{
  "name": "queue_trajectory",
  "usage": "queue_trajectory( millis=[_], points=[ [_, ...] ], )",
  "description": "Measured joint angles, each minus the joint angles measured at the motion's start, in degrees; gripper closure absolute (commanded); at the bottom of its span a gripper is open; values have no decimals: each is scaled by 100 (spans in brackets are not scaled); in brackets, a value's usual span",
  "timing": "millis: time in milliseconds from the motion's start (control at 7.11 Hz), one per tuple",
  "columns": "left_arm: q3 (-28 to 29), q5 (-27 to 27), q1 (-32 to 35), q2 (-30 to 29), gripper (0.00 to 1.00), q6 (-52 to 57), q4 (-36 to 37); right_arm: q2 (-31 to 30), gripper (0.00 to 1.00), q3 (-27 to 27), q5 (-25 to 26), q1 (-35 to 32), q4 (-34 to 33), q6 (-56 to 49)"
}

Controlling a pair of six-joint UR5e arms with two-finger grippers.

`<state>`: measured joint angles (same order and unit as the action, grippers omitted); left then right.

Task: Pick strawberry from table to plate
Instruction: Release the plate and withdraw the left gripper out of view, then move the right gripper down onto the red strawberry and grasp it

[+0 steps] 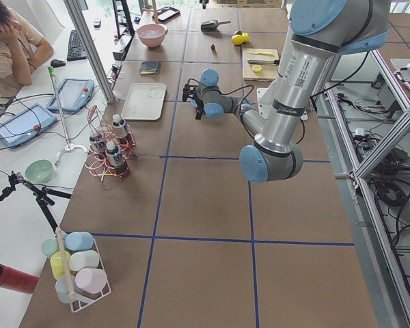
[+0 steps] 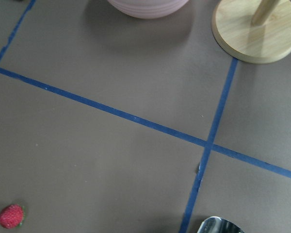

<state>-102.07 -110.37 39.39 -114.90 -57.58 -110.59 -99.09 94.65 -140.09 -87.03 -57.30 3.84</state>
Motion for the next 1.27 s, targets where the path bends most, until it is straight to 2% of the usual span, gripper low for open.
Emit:
queue_trajectory(
  millis=[141,281,422,703,984,1266],
  points=[
    [-320,-198,560,139,0,836,720,88,0,139,-194,33,74,440],
    [-451,-466,1245,418,0,1962,1106,201,0,427,-278,189,102,867],
    [-410,-885,2031,760,0,3130,1271,313,0,672,-304,402,119,1123],
    [-15,-1842,3552,1426,0,4490,1398,389,0,919,-248,714,142,1413],
    [187,-2060,4298,1925,0,5348,2009,421,0,1146,173,1199,124,1829],
    [221,-2098,4833,2469,0,6142,2353,417,0,1442,937,1929,83,2553]
  ],
)
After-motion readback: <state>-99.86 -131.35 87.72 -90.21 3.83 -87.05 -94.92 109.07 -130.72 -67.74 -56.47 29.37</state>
